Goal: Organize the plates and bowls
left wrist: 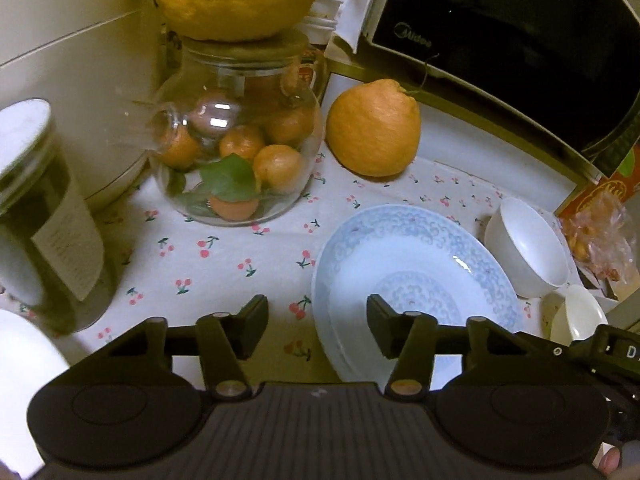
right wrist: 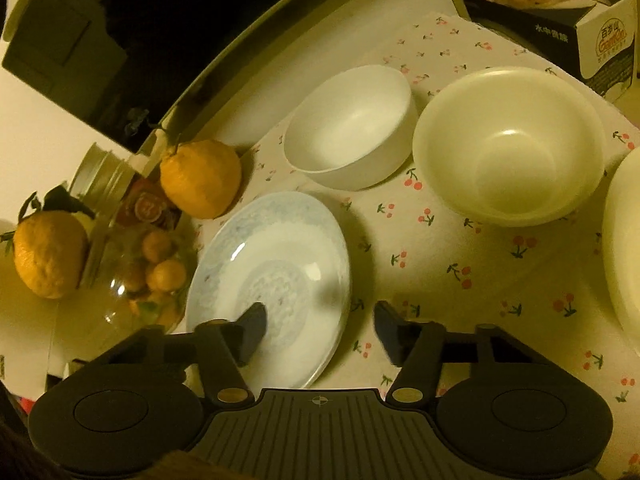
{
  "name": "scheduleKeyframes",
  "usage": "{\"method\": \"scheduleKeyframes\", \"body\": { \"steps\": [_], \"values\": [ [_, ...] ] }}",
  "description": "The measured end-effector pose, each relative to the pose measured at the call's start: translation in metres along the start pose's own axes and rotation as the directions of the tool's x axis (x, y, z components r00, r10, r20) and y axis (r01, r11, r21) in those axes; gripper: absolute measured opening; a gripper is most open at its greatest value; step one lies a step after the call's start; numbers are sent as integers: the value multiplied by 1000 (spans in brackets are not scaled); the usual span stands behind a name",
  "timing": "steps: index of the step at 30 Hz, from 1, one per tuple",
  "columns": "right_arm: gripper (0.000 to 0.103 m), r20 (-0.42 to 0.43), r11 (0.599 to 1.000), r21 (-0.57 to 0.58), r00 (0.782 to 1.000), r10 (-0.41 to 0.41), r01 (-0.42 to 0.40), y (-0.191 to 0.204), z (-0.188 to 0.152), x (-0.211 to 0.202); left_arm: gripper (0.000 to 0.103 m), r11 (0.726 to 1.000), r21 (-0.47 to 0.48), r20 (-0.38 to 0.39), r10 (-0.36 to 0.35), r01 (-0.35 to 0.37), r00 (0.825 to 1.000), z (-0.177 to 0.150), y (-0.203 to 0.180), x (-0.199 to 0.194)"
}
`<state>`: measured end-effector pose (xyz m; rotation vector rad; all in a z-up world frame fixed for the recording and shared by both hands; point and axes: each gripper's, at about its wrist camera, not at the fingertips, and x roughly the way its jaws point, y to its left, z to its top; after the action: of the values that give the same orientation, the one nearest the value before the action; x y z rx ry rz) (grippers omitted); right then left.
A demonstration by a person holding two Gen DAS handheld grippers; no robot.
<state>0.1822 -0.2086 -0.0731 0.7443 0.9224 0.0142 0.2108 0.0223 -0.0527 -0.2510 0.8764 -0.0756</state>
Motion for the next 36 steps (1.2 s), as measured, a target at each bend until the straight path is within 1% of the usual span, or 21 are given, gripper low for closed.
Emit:
{"method": "scheduleKeyframes", "body": {
  "steps": [2, 6, 8, 9, 10, 12, 14, 16, 25, 30, 32, 36],
  "values": [
    [48, 10, 1000, -1, 1000, -9, 9, 1, -2, 5, 43, 1000, -26, -1, -10, 10, 1000, 0, 2, 5],
    [39, 20, 999, 0, 999, -32, 32, -1, -5, 13, 27, 997, -71, 2, -15, 15, 1000, -2, 7, 12],
    [29, 24, 999, 8, 999, -38, 38, -4, -6, 18, 23, 997, -80, 6, -12, 13, 1000, -3, 9, 14],
    [27, 29, 999, 12, 999, -37, 37, -5, -6, 19, 20, 996, -83, 11, -15, 16, 1000, -3, 10, 14],
    [22, 35, 999, 13, 999, -32, 32, -6, -6, 20, 18, 996, -84, 14, -20, 21, 1000, -4, 10, 14],
    [16, 47, 1000, 16, 999, -15, 14, -7, -7, 21, 11, 995, -89, 10, -37, 38, 999, -4, 12, 14],
    [12, 60, 1000, 13, 998, -19, 18, -7, -8, 21, 9, 992, -110, -1, -68, 68, 998, -5, 13, 15],
    [10, 67, 1000, 6, 997, -24, 24, -7, -9, 21, 9, 990, -119, 1, -74, 74, 997, -6, 14, 13],
    [11, 68, 1000, -12, 998, -15, 15, -2, -6, 6, 9, 995, -50, -31, -84, 82, 996, -12, 11, 1],
    [11, 59, 998, -56, 998, -39, 43, 2, -11, -6, 9, 997, 5, -16, -73, 73, 997, -18, 4, -15],
    [11, 48, 996, -70, 997, -54, 58, 3, -14, -11, 9, 997, 46, -10, -60, 60, 998, -22, -1, -22],
    [11, 21, 996, -71, 998, -60, 61, -2, -17, -23, 10, 994, 93, -10, -57, 58, 998, -31, -7, -34]
  ]
}}
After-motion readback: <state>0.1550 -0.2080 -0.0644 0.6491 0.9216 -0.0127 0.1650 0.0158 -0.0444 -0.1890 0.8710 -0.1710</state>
